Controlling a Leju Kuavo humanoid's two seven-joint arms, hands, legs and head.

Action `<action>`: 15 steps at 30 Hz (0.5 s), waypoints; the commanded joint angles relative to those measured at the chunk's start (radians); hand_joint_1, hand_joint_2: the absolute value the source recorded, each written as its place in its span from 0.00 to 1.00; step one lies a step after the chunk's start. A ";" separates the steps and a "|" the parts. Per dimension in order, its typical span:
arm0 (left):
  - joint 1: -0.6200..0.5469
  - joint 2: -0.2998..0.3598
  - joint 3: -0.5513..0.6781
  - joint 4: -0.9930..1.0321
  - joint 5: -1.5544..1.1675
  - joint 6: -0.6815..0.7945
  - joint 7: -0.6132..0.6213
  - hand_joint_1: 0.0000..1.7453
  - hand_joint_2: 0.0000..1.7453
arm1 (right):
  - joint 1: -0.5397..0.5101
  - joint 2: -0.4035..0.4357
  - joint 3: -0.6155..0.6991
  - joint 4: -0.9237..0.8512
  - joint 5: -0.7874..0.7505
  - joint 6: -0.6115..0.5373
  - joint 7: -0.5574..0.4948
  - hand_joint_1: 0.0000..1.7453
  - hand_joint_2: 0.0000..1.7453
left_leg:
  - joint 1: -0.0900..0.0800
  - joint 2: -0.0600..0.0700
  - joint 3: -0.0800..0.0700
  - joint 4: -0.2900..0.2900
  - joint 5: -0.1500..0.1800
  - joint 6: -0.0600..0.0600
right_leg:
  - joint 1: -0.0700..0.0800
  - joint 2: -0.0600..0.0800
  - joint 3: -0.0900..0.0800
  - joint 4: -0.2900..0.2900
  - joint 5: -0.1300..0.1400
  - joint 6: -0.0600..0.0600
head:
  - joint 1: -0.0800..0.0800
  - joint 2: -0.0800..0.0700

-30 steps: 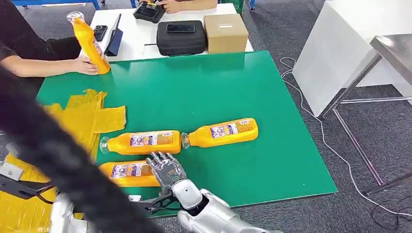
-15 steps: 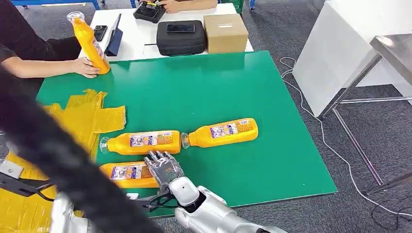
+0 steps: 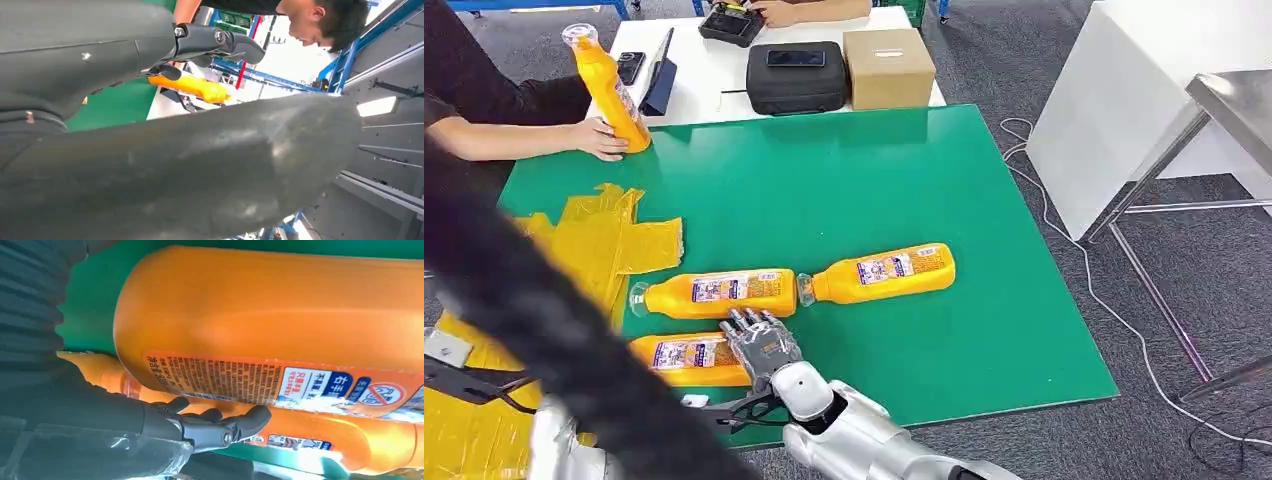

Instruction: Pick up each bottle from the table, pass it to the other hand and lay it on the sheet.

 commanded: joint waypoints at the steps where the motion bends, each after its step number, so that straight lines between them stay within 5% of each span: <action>1: -0.040 -0.004 0.015 0.055 0.006 -0.008 0.004 0.00 0.00 | -0.049 -0.016 0.089 0.060 -0.037 0.027 0.006 0.00 1.00 | 0.000 -0.001 0.003 -0.001 -0.001 -0.001 | 0.000 -0.002 0.003 -0.001 -0.001 0.000 | 0.000 0.000; 3: -0.039 -0.005 0.014 0.054 0.006 -0.010 0.004 0.00 0.00 | -0.052 -0.016 0.107 0.069 -0.062 0.033 0.012 0.00 1.00 | 0.000 -0.001 0.005 -0.001 -0.002 -0.001 | 0.001 -0.002 0.005 -0.001 -0.002 0.000 | 0.000 0.000; 4: -0.052 0.002 0.010 0.081 0.012 -0.016 0.001 0.00 0.00 | -0.062 -0.016 0.180 0.129 -0.082 0.118 0.030 1.00 1.00 | 0.000 -0.001 0.003 -0.001 -0.001 -0.001 | 0.000 -0.002 0.003 -0.001 -0.001 0.000 | 0.000 0.000; 15: -0.051 0.005 0.010 0.075 0.024 -0.018 0.003 0.00 0.00 | -0.043 -0.016 0.206 0.240 -0.066 0.123 0.044 1.00 1.00 | 0.000 -0.002 0.009 -0.003 0.000 -0.001 | 0.000 -0.003 0.009 -0.003 -0.001 0.000 | 0.000 0.000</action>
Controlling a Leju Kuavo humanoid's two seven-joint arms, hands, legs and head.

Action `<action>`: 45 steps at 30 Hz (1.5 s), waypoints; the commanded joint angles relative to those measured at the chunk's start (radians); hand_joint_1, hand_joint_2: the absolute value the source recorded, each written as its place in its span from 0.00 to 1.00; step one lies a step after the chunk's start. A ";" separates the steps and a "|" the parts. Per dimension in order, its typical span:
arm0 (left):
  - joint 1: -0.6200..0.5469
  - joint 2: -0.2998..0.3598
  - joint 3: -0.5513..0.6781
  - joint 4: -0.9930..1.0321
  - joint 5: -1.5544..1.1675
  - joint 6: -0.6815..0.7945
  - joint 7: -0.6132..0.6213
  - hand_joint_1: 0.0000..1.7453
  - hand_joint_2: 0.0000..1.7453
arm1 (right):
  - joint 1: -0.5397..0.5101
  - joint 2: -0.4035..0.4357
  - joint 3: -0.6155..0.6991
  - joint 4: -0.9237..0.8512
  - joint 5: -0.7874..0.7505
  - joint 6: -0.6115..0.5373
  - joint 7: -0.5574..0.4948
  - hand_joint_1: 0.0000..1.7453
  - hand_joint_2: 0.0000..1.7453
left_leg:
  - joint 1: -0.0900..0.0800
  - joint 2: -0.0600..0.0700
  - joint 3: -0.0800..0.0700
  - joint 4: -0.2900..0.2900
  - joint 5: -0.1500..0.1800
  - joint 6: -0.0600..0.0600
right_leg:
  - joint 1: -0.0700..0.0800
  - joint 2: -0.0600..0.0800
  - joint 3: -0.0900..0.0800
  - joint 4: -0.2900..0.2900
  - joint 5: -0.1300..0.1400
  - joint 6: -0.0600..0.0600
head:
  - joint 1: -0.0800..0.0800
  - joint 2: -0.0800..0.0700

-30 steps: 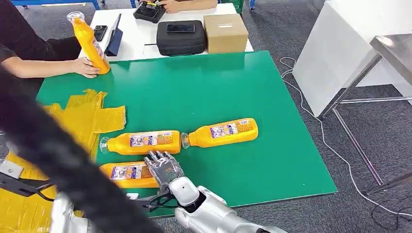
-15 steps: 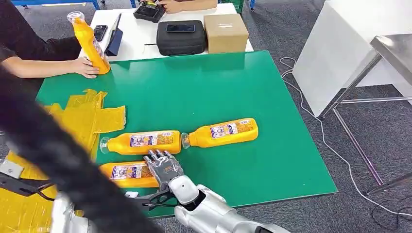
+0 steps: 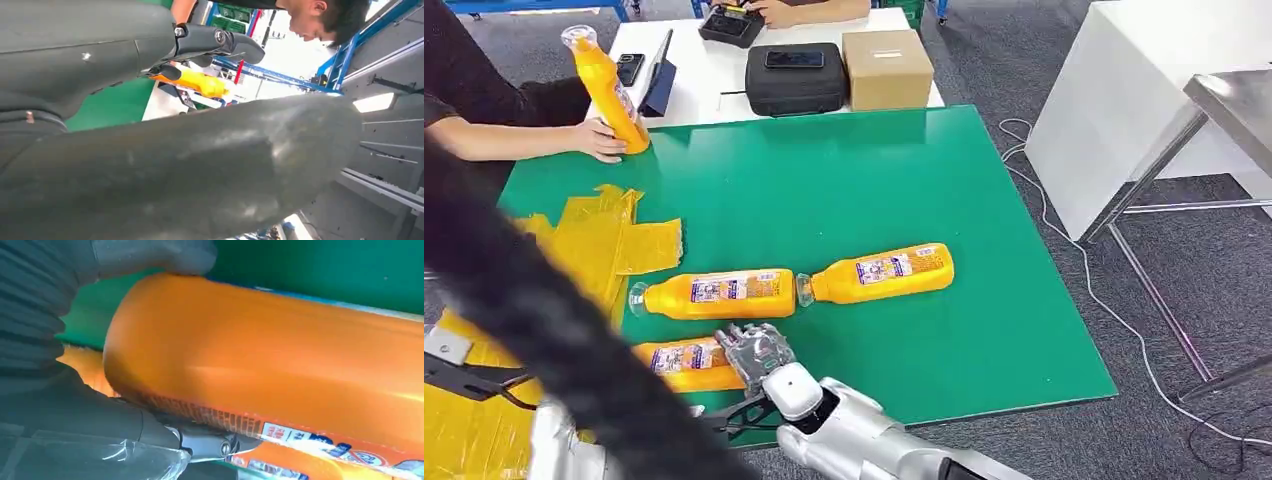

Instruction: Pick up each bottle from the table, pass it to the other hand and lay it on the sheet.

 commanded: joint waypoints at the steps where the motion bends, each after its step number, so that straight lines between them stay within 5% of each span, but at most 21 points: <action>1: -0.047 0.007 0.009 0.069 0.013 -0.001 0.004 0.00 0.00 | 0.015 -0.024 0.063 0.177 0.016 0.000 0.016 1.00 1.00 | 0.000 -0.004 0.006 -0.004 0.000 -0.001 | 0.000 -0.005 0.007 -0.003 -0.001 0.000 | 0.000 0.000; 13: -0.036 0.016 0.017 0.064 0.026 0.003 0.002 0.00 0.00 | 0.039 -0.059 -0.029 0.165 0.025 -0.071 0.020 1.00 1.00 | 0.000 -0.005 0.011 -0.004 0.000 -0.001 | 0.000 -0.006 0.013 -0.004 -0.002 0.000 | 0.000 0.000; 18: -0.009 0.027 0.043 0.052 0.029 0.010 0.005 0.00 0.00 | 0.036 -0.135 -0.296 -0.063 -0.006 -0.235 -0.008 1.00 1.00 | 0.000 -0.002 0.009 -0.002 0.000 0.000 | 0.000 -0.003 0.011 -0.002 -0.001 0.000 | 0.000 0.000; 22: 0.024 0.034 0.048 0.031 0.031 0.013 0.012 0.00 0.00 | 0.092 -0.201 -0.435 -0.346 0.022 -0.216 -0.039 1.00 1.00 | 0.000 -0.003 0.007 -0.001 0.000 -0.001 | 0.000 -0.005 0.010 -0.002 -0.001 0.000 | 0.000 0.000; 29: 0.064 0.037 0.042 -0.009 0.026 0.018 0.010 0.00 0.00 | 0.150 -0.231 -0.486 -0.499 0.015 -0.236 -0.073 1.00 1.00 | -0.001 -0.004 0.006 -0.001 -0.001 0.000 | -0.001 -0.006 0.008 -0.001 -0.002 0.000 | 0.000 0.000; 45: 0.075 0.039 0.022 -0.019 0.029 0.008 0.015 0.00 0.00 | 0.172 -0.216 -0.523 -0.535 0.015 -0.251 -0.096 1.00 1.00 | 0.000 -0.001 0.001 -0.001 -0.001 0.000 | 0.000 -0.003 0.003 -0.001 -0.001 0.000 | 0.000 0.000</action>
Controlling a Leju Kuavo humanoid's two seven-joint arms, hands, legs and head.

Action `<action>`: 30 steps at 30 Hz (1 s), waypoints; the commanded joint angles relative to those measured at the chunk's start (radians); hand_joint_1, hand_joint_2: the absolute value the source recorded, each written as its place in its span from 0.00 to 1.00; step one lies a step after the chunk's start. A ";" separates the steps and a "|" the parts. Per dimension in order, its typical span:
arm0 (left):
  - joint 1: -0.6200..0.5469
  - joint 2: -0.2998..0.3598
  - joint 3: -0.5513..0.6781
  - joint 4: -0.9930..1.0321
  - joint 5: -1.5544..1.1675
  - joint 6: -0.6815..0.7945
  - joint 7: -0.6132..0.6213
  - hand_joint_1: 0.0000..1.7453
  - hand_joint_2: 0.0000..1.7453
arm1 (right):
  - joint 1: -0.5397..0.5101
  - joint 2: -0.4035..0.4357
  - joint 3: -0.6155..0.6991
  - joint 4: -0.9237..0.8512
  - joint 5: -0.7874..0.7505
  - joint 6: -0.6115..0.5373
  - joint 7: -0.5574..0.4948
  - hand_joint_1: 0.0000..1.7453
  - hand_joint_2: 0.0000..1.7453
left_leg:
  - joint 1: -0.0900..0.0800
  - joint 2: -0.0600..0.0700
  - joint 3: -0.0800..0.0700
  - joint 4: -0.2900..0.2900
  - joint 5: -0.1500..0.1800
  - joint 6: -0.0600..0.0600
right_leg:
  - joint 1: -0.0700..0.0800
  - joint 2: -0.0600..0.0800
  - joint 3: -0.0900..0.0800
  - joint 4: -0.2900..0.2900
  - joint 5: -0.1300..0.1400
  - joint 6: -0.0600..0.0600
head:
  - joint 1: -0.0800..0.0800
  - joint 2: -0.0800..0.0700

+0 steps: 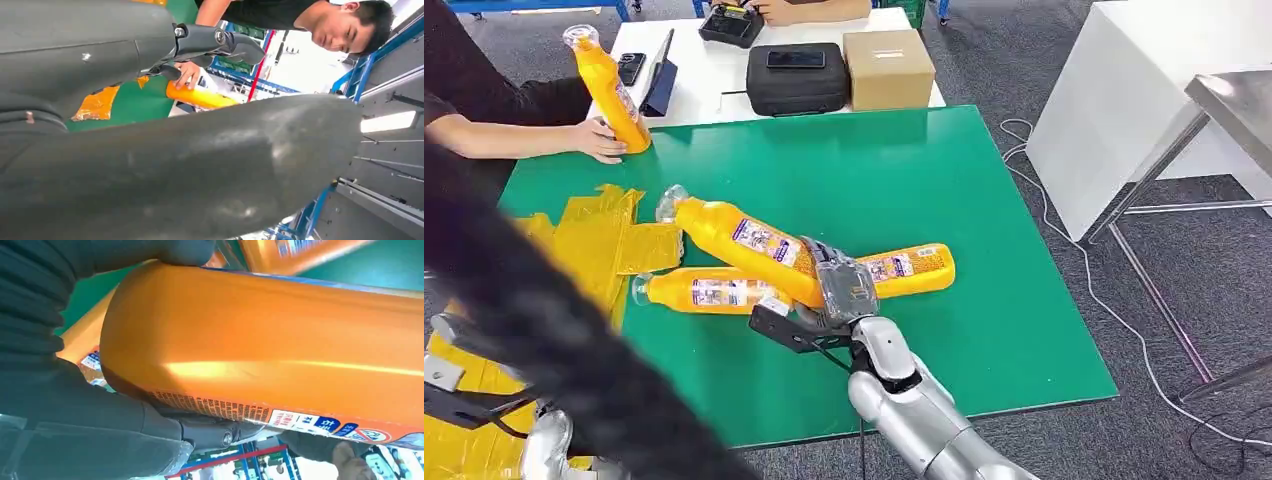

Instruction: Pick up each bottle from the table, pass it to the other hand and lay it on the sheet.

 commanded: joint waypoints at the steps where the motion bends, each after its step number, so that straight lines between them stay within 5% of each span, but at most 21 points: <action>1: -0.010 0.022 -0.005 0.013 0.005 -0.001 0.007 0.00 0.00 | -0.017 -0.020 -0.025 -0.016 -0.002 -0.003 -0.005 1.00 1.00 | 0.000 0.000 0.001 -0.001 -0.001 -0.001 | 0.000 -0.001 0.002 -0.001 -0.001 0.000 | 0.000 0.000; 3: -0.010 0.022 -0.005 0.013 0.005 -0.001 0.007 0.00 0.00 | -0.017 -0.020 -0.025 -0.016 -0.002 -0.003 -0.005 1.00 1.00 | 0.000 0.000 0.002 -0.001 -0.001 -0.001 | 0.000 -0.001 0.002 -0.001 -0.001 0.000 | 0.000 0.000; 4: -0.014 0.027 -0.015 0.019 0.037 -0.046 0.040 0.00 1.00 | -0.029 -0.011 -0.037 -0.001 0.001 -0.035 -0.016 1.00 1.00 | 0.000 0.000 0.004 -0.001 -0.002 -0.001 | 0.000 -0.001 0.004 -0.001 -0.002 0.000 | 0.000 0.000; 12: -0.096 0.032 -0.098 0.193 0.252 -0.318 0.206 0.00 1.00 | -0.206 0.071 -0.014 0.219 0.149 -0.101 0.004 1.00 1.00 | -0.001 0.001 0.002 -0.001 0.000 -0.001 | 0.000 -0.001 0.002 0.000 0.000 0.000 | 0.000 0.000; 30: -0.084 0.029 -0.078 0.194 0.341 -0.384 0.260 0.00 1.00 | -0.141 0.085 0.096 0.152 0.209 -0.091 0.043 1.00 1.00 | 0.000 0.000 0.001 -0.001 0.000 -0.001 | 0.000 -0.001 0.001 -0.001 -0.001 0.000 | 0.000 0.000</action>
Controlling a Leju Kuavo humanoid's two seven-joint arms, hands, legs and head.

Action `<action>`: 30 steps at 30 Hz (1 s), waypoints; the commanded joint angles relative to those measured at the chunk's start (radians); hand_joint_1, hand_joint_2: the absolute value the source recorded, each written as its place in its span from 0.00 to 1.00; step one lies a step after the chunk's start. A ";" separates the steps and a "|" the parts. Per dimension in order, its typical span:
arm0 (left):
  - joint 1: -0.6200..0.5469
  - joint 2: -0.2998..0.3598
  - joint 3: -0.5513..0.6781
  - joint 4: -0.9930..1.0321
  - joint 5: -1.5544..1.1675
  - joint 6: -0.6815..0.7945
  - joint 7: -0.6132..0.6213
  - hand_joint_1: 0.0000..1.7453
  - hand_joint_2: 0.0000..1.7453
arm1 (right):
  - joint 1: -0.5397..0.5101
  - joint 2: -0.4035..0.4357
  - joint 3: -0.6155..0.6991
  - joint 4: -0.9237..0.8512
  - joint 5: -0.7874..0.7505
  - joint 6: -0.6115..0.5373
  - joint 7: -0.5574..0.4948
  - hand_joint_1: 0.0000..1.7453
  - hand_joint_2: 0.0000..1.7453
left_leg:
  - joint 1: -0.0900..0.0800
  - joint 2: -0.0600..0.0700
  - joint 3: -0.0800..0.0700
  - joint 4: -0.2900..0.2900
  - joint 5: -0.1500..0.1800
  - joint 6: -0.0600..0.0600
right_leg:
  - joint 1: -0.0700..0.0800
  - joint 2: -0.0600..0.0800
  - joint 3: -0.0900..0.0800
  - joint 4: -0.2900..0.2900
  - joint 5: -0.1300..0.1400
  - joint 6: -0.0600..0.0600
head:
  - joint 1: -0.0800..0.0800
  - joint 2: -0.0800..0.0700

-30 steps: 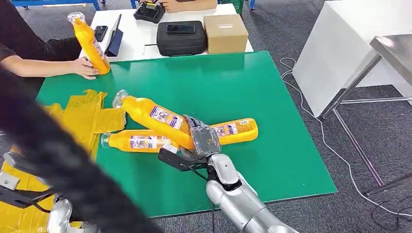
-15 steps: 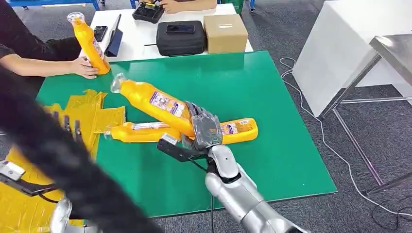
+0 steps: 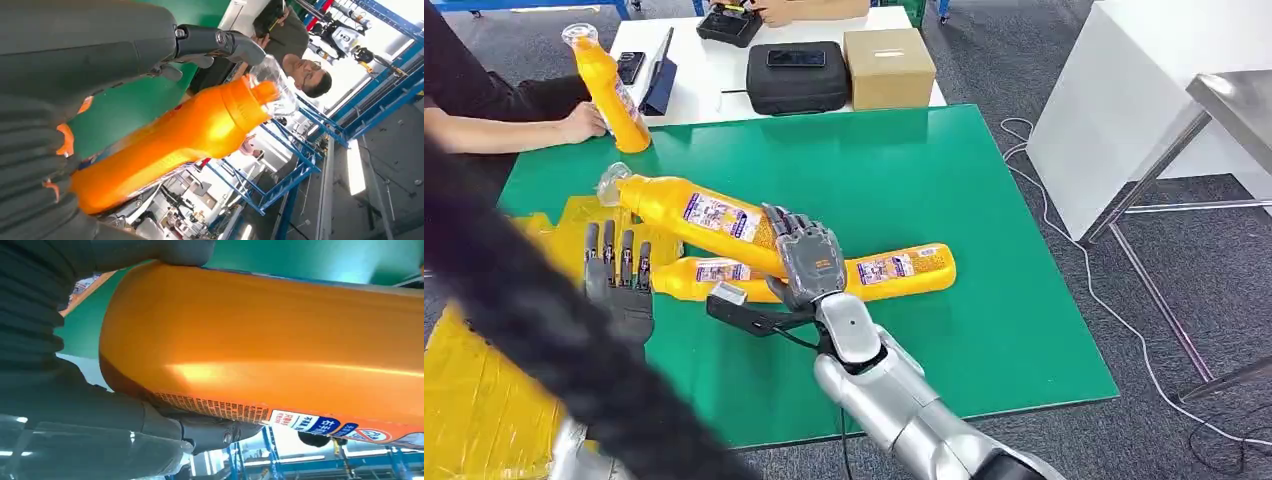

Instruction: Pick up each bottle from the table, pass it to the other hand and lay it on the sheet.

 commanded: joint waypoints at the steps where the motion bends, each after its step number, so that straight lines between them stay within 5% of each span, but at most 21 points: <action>1: -0.026 0.028 0.001 0.057 0.001 -0.001 0.006 0.00 1.00 | -0.006 -0.021 0.058 0.009 0.007 0.020 0.022 1.00 1.00 | 0.000 0.000 0.002 -0.001 0.000 -0.001 | 0.000 -0.001 0.002 -0.001 0.000 0.000 | 0.000 0.000; 30: -0.028 0.019 0.112 0.108 0.037 -0.013 0.021 0.00 1.00 | 0.052 -0.034 0.059 -0.146 0.050 -0.027 0.029 1.00 1.00 | 0.000 0.000 0.004 -0.001 -0.001 -0.001 | 0.000 -0.001 0.004 -0.001 -0.001 0.000 | 0.000 0.000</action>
